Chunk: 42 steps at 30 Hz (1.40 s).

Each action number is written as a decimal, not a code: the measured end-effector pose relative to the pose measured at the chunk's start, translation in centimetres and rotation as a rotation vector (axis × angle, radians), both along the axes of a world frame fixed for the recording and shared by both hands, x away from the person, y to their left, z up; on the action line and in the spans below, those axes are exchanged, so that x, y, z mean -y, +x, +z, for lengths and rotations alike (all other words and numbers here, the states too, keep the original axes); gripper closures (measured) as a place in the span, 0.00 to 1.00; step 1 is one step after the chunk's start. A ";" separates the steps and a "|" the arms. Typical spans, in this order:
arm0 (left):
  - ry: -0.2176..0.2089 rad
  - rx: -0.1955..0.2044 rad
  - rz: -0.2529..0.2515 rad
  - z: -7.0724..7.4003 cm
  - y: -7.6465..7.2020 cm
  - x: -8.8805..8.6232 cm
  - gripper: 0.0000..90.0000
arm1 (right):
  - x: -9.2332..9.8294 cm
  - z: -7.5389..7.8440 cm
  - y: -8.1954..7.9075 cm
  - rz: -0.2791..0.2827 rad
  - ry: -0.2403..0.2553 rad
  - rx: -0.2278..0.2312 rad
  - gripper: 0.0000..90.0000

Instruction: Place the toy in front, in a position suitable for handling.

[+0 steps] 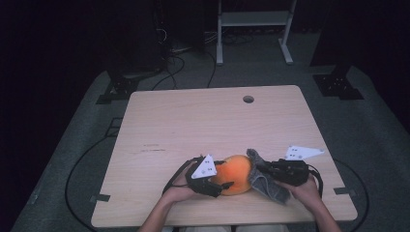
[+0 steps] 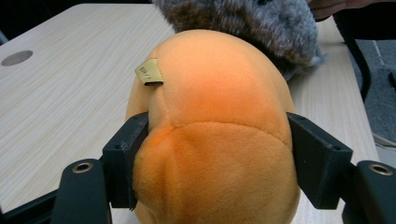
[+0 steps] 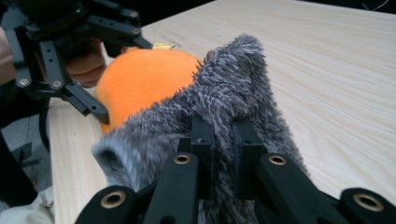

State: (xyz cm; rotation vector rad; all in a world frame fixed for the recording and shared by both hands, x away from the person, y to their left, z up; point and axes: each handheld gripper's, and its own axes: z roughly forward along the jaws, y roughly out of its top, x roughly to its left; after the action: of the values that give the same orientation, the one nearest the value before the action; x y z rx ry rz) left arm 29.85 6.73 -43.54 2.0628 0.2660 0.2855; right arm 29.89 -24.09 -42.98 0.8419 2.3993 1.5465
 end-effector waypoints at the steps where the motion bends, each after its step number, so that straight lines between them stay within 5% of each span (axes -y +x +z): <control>1: -0.002 -0.017 0.011 0.1 0.1 0.0 0.26 | -0.3 -0.6 0.1 0.001 -0.028 -0.010 0.90; 3: -0.004 -0.055 0.055 0.2 0.6 0.1 0.19 | -0.2 -1.1 0.4 -0.010 -0.036 -0.033 0.90; 7: 0.005 -0.026 0.037 0.0 0.3 0.2 0.28 | 0.2 -0.9 0.4 -0.025 -0.042 -0.031 0.90; 10: 0.014 -0.011 0.021 0.0 0.1 0.1 0.31 | 0.4 -0.2 0.0 0.007 0.034 -0.012 0.90; 13: 0.003 -0.006 0.009 0.0 0.0 0.2 0.29 | -0.1 -0.8 0.1 0.005 -0.028 -0.022 0.90; 16: -0.018 -0.068 0.072 0.1 0.5 0.4 0.19 | 0.1 -1.2 0.4 -0.020 -0.048 -0.048 0.90; 19: -0.015 -0.031 0.052 -0.2 0.2 0.4 0.27 | 0.3 -0.9 0.4 -0.034 -0.040 -0.035 0.90; 23: 0.002 0.016 0.012 -0.2 -0.3 0.8 0.33 | -0.1 0.8 -0.6 0.032 0.051 0.030 0.90; 26: 0.001 0.017 -0.005 -0.2 -0.3 0.7 0.30 | -0.3 -0.1 0.0 0.038 -0.004 -0.013 0.90; 28: -0.019 -0.037 0.047 -0.1 0.2 0.7 0.22 | 0.0 -0.8 0.3 0.011 -0.013 -0.034 0.90; 30: -0.015 -0.021 0.054 -0.1 0.1 0.8 0.23 | 0.4 -0.8 0.3 -0.017 -0.064 -0.039 0.90; 34: 0.002 0.034 0.024 -0.2 -0.7 1.6 0.32 | -0.1 1.2 -0.8 0.042 0.029 0.048 0.90; 36: 0.008 0.038 0.003 -0.1 -0.8 1.7 0.30 | -0.8 1.3 -0.9 0.058 0.004 0.051 0.90; 40: -0.018 -0.089 0.079 0.1 0.3 1.3 0.10 | -0.8 0.2 -0.6 0.055 -0.010 0.026 0.90; 42: -0.021 -0.122 0.059 -0.1 0.4 1.3 0.11 | -0.7 0.4 -0.7 0.056 -0.023 0.023 0.90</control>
State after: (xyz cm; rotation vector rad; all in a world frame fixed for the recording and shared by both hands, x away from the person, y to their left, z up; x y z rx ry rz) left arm 30.30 5.40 -43.68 2.0567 0.4031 0.1921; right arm 29.24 -23.34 -42.58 0.7552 2.4398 1.5361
